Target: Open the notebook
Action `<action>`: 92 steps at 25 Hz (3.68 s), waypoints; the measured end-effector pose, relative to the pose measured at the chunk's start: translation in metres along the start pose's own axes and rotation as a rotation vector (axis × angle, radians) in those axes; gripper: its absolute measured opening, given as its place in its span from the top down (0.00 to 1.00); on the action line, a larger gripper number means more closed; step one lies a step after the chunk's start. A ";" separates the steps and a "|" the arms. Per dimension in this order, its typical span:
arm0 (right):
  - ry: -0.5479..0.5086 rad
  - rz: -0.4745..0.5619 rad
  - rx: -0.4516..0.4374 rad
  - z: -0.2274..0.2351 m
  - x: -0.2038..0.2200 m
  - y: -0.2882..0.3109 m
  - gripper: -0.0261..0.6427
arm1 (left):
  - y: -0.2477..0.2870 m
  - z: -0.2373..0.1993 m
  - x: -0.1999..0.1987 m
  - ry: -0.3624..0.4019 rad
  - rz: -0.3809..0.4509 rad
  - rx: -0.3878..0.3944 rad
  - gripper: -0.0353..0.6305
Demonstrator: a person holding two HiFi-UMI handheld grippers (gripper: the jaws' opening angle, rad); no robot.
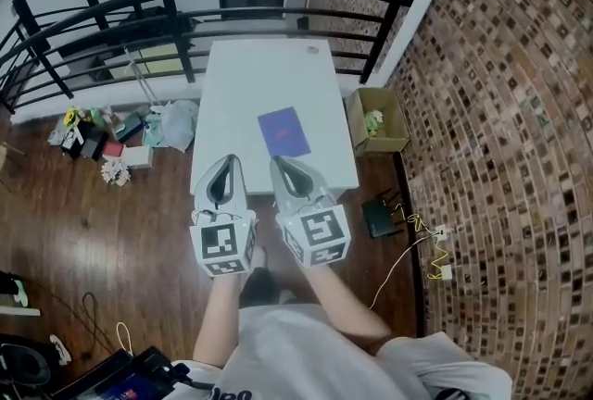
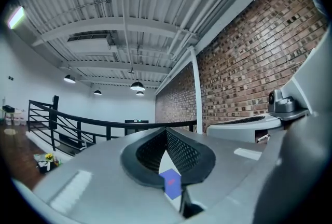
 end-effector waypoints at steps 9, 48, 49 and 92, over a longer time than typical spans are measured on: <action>-0.023 -0.003 0.084 0.029 -0.014 0.100 0.97 | 0.093 -0.053 -0.020 -0.063 0.095 0.140 0.92; -0.013 -0.586 -0.110 0.274 0.222 0.150 0.97 | 0.289 -0.019 0.176 -0.025 -0.324 0.375 0.92; -0.020 -0.612 -0.126 0.285 0.230 0.146 0.97 | 0.291 -0.018 0.181 -0.023 -0.336 0.384 0.92; 0.740 -0.933 -0.789 0.298 0.322 0.260 0.36 | 0.316 -0.053 0.228 -0.147 -0.434 0.273 0.92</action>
Point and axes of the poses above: the fingertips, and each gripper's own axes: y forward along the fingers, z to its right, x out of its underside, the point moved 6 cm from there along -y, backward along the fingers
